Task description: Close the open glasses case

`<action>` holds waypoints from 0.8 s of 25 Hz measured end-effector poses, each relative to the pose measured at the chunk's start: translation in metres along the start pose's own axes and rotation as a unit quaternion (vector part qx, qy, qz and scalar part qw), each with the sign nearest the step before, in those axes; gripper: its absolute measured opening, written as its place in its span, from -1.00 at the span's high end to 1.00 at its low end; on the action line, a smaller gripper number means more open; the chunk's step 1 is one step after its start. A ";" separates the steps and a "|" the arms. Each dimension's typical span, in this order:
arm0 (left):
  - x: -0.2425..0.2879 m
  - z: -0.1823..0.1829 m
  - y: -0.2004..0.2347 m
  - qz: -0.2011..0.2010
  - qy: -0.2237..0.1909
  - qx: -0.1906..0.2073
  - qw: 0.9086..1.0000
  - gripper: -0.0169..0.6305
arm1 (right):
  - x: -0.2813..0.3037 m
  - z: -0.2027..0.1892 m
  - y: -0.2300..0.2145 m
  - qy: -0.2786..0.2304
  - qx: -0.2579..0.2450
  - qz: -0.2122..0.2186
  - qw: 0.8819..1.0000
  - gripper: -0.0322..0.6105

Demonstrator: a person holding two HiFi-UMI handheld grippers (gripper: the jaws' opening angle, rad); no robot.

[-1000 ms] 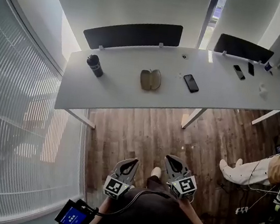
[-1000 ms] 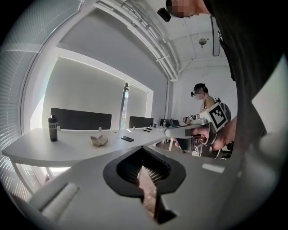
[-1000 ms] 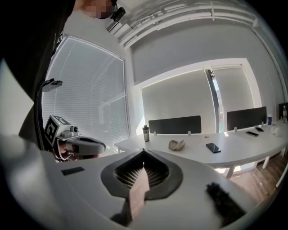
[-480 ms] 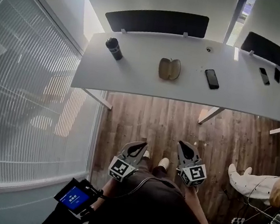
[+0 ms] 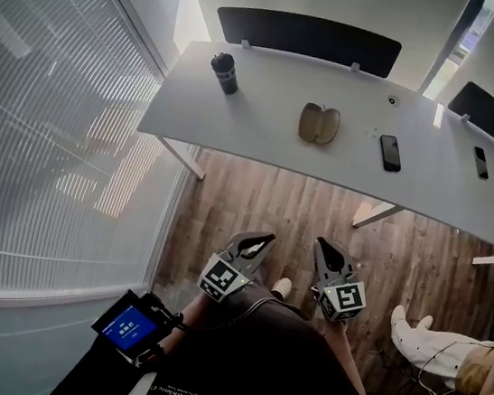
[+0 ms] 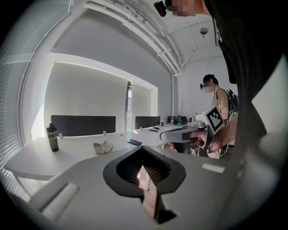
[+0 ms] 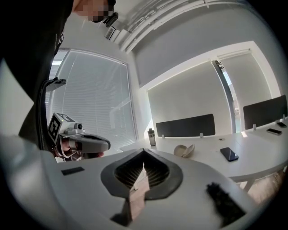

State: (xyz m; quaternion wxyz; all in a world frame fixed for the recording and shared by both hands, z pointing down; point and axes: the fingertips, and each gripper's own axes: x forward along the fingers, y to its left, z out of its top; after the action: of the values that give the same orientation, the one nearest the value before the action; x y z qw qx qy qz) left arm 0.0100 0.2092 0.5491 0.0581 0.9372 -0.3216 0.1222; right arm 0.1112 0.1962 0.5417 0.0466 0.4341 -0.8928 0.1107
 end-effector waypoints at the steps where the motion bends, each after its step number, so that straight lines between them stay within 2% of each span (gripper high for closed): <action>1: 0.002 -0.002 0.002 0.002 0.001 0.000 1.000 0.92 | 0.003 0.000 -0.002 -0.001 0.001 0.003 1.000 0.88; 10: 0.027 0.005 0.039 -0.003 0.003 0.000 1.000 0.92 | 0.038 0.017 -0.015 0.007 -0.010 0.018 1.000 0.88; 17: 0.041 0.005 0.074 -0.022 0.010 0.005 1.000 0.88 | 0.078 0.032 -0.028 0.004 0.027 -0.001 1.000 0.88; 20: 0.045 0.005 0.095 -0.023 0.009 0.003 1.000 0.88 | 0.094 0.021 -0.030 0.007 0.015 0.001 1.000 0.88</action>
State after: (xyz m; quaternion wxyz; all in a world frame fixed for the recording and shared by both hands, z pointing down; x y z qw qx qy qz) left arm -0.0132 0.1065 0.5592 0.0607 0.9433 -0.2990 0.1306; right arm 0.0774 0.1013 0.5427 0.0456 0.4328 -0.8913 0.1273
